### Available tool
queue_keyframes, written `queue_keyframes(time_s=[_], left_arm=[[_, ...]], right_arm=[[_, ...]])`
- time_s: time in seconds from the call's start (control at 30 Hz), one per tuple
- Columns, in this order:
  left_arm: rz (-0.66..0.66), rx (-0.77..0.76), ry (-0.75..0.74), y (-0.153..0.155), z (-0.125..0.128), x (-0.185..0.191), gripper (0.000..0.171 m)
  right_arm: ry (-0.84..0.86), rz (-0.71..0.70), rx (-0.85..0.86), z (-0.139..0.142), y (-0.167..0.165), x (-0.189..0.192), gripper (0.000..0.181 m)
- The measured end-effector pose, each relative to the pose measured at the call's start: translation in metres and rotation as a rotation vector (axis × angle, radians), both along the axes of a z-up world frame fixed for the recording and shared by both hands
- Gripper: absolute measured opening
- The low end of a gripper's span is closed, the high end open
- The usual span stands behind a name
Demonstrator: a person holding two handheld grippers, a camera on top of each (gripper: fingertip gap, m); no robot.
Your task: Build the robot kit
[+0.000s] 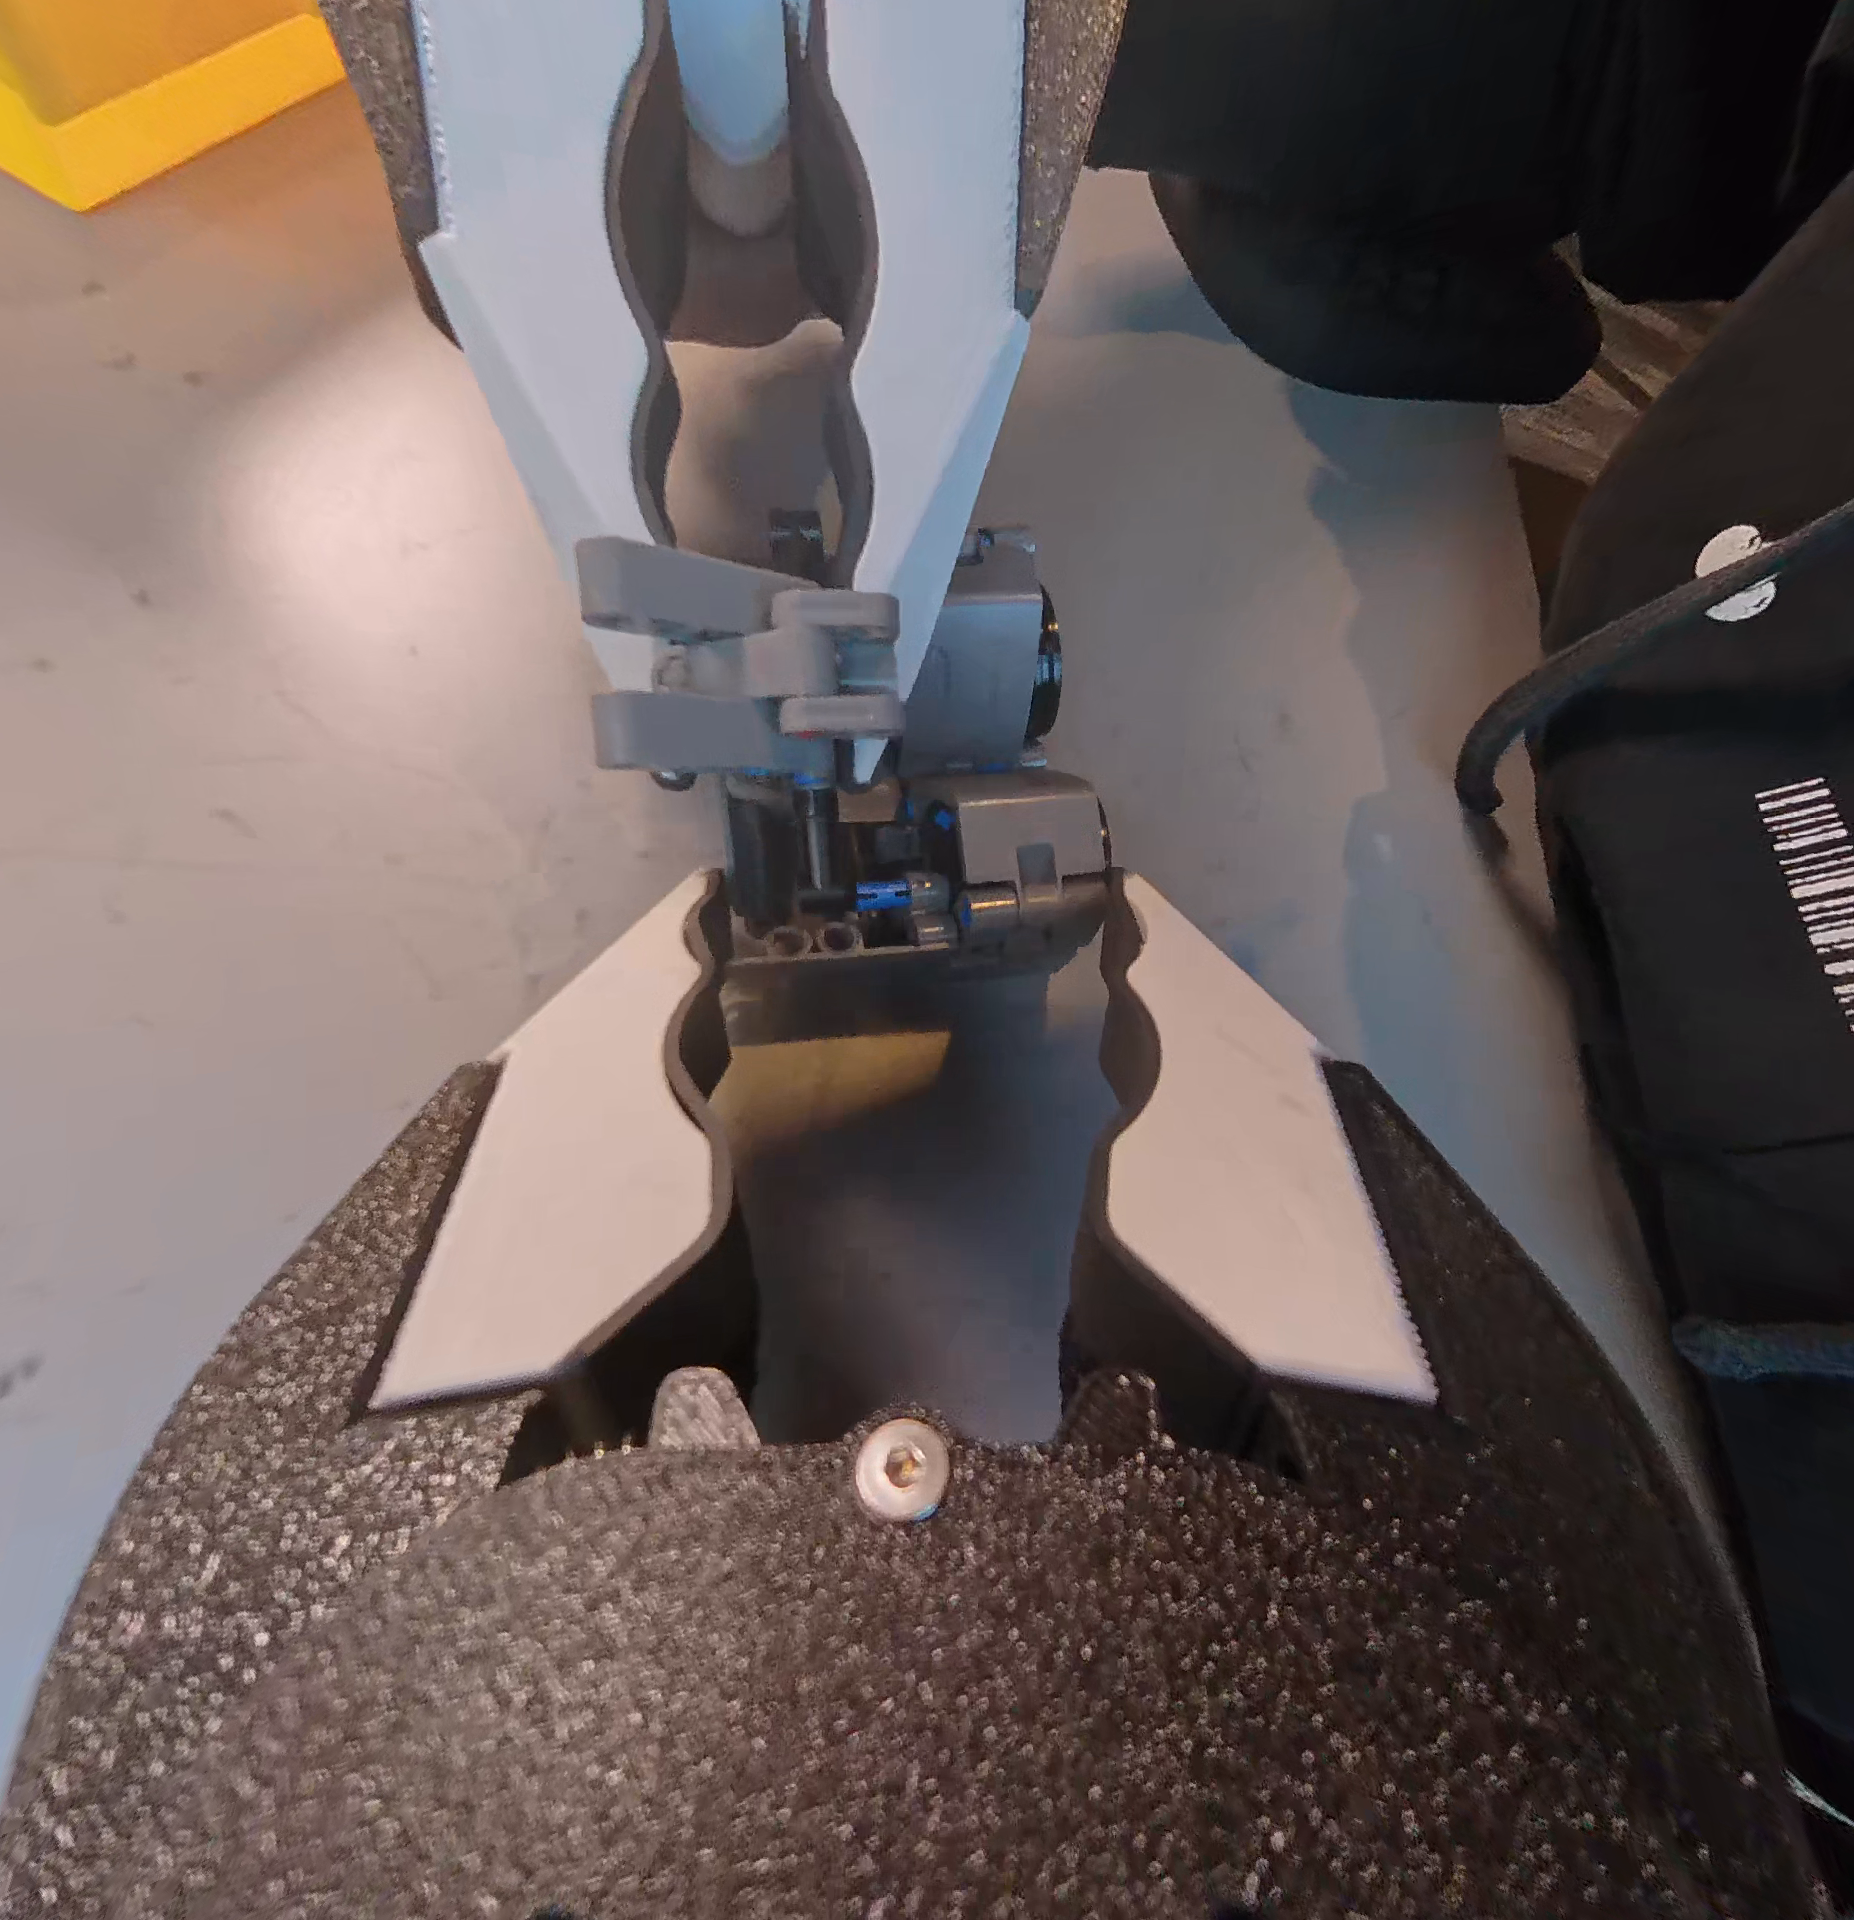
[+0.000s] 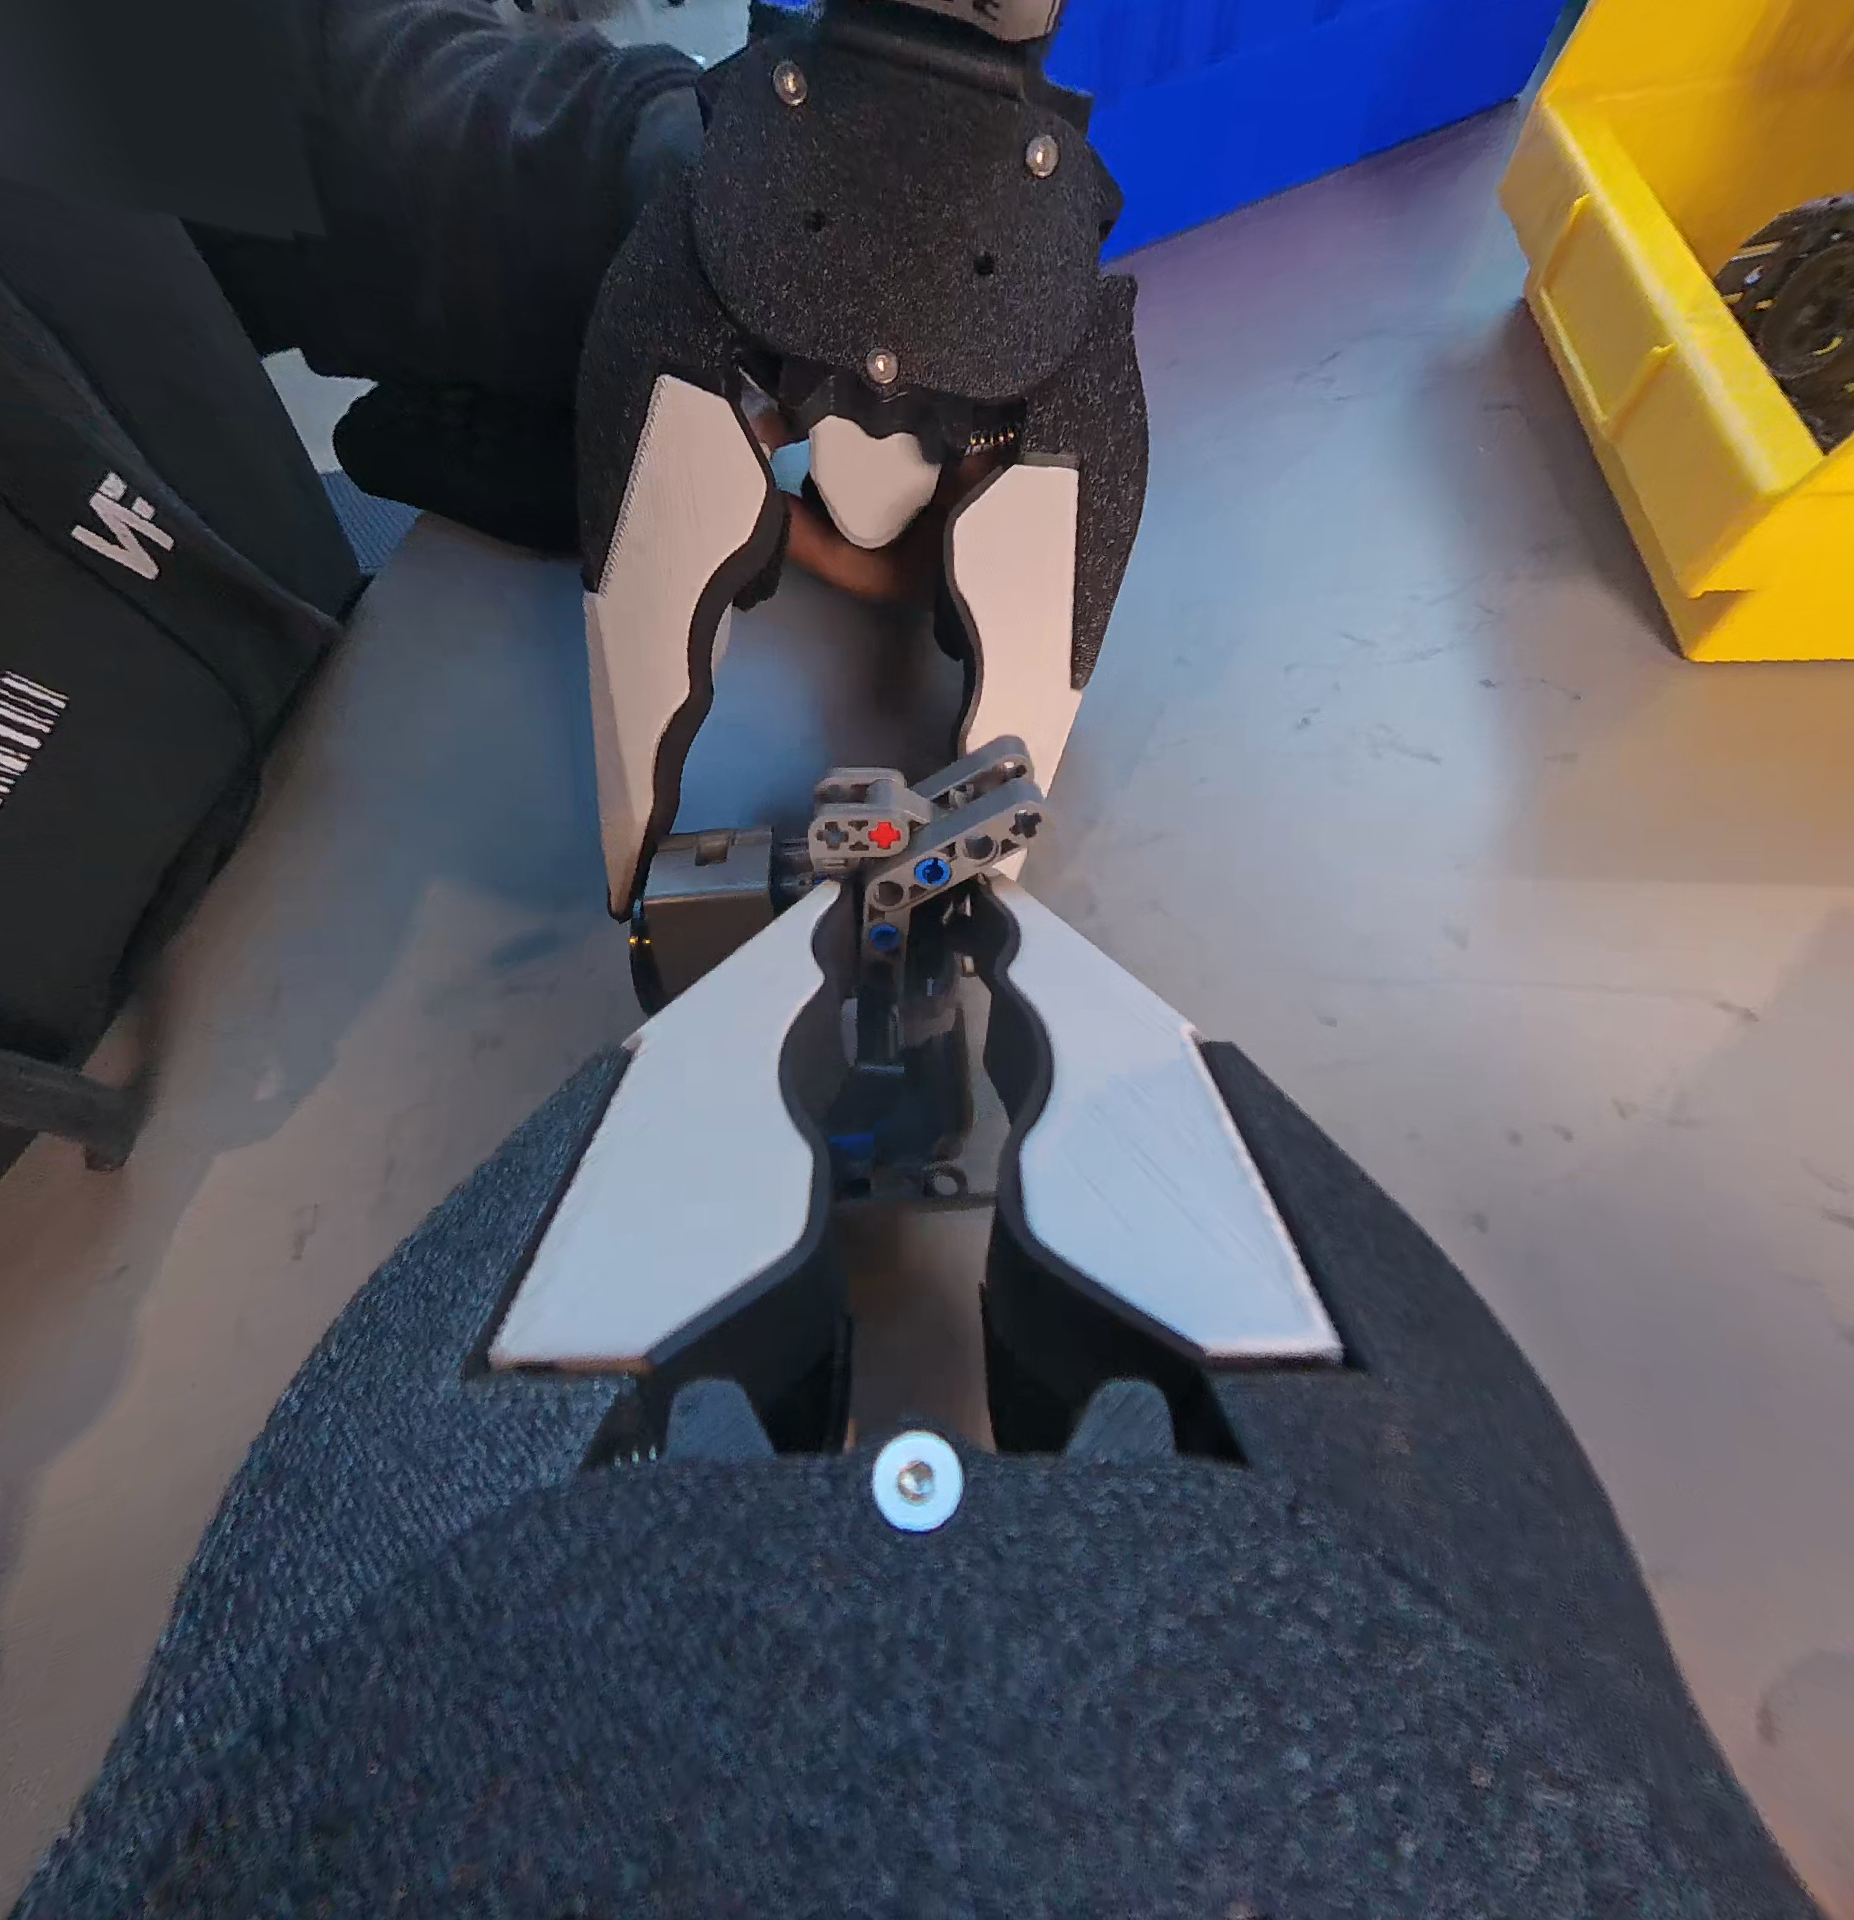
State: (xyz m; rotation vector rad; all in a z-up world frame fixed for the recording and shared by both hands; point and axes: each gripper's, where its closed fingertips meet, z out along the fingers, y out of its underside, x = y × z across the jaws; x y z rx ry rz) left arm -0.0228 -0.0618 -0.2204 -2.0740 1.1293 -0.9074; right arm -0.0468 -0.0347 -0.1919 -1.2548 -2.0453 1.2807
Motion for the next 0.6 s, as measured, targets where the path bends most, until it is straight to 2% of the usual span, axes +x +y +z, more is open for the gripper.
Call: queue_keyframes(time_s=[0.6], left_arm=[[-0.112, -0.036, -0.007, -0.016, -0.001, 0.008, 0.071]], right_arm=[[0.011, 0.127, -0.116, 0.002, -0.021, 0.01, 0.018]])
